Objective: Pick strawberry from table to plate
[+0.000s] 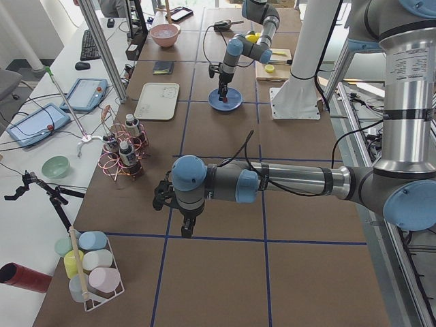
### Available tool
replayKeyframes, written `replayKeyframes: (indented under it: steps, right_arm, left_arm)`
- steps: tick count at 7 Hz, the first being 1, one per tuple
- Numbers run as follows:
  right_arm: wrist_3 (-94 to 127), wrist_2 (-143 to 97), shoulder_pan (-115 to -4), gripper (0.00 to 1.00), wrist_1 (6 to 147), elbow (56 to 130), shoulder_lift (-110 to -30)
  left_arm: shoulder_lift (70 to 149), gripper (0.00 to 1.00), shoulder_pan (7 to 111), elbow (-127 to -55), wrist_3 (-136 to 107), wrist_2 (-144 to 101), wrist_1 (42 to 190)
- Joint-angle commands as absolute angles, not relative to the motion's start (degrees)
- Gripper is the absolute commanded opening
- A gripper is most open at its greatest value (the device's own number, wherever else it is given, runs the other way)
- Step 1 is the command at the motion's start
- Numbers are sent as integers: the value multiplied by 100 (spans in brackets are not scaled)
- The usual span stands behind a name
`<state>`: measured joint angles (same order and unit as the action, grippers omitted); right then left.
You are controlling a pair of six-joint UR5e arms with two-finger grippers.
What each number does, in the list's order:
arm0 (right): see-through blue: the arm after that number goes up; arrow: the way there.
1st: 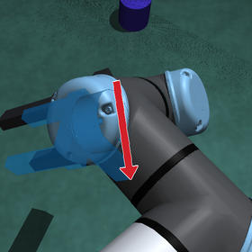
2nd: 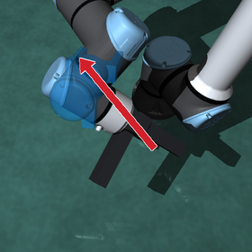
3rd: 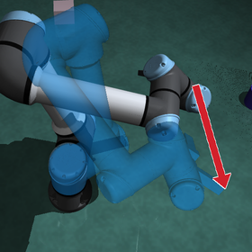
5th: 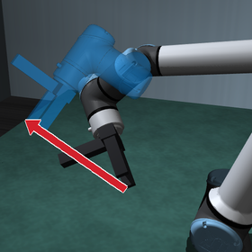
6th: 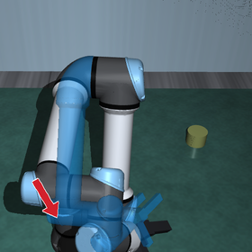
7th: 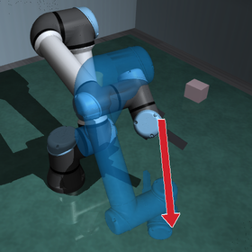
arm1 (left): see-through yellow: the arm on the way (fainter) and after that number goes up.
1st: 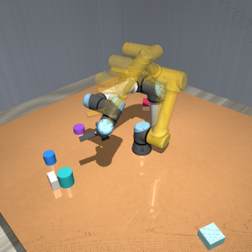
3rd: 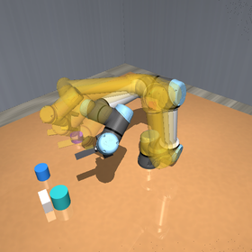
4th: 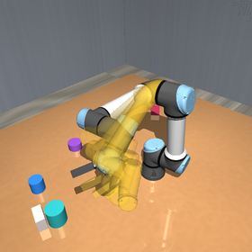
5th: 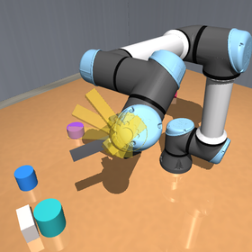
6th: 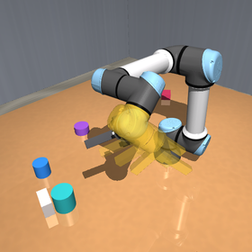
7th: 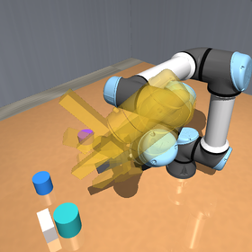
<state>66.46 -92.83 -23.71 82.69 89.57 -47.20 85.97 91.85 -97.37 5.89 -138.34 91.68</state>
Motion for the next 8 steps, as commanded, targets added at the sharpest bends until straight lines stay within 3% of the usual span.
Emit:
replayKeyframes:
  steps: [1,4,6,8]
  right_arm:
    - [5588,-10364,-3404,99,8262,9367,-5086]
    - [3174,-12089,-5266,100,8262,10071,-6438]
    - [662,-12567,-6637,100,8332,10063,-7405]
    - [-435,-12577,-7650,100,8332,10002,-8258]
  left_arm:
    - [8587,100,9193,-9721,580,-13817,9158]
    - [8341,100,9193,-9896,598,-13746,9167]
    - [8332,100,9193,-9862,598,-13737,9158]
    - [8332,100,9185,-9861,598,-13737,9150]
